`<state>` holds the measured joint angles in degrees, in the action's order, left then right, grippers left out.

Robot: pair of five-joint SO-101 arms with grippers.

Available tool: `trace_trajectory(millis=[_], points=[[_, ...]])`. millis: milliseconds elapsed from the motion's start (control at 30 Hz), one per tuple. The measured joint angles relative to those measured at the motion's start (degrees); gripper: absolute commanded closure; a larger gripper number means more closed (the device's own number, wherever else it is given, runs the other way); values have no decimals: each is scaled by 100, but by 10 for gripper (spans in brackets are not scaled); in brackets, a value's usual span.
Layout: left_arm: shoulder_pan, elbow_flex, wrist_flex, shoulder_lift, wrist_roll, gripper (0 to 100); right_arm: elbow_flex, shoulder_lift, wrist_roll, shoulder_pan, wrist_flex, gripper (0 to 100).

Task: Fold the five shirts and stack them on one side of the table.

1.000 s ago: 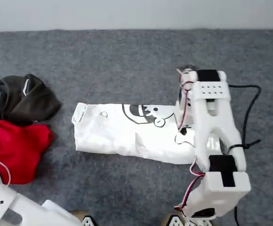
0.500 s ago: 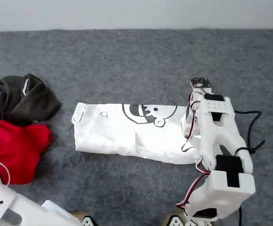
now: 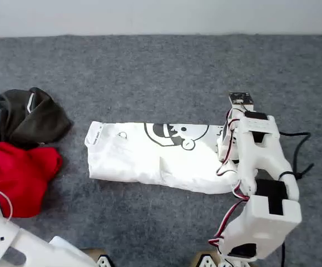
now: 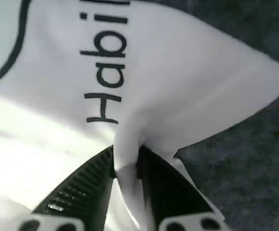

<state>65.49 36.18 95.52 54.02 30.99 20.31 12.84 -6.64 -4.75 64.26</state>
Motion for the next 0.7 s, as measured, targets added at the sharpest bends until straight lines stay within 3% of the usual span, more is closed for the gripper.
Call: trace_trajectory(millis=[567,700], points=[[0,0,0,0,0,985,-26,-1011,-1459,-589,607,988],[0,0,0,0,0,985,-26,-1169,-1943,-1029,615,988]])
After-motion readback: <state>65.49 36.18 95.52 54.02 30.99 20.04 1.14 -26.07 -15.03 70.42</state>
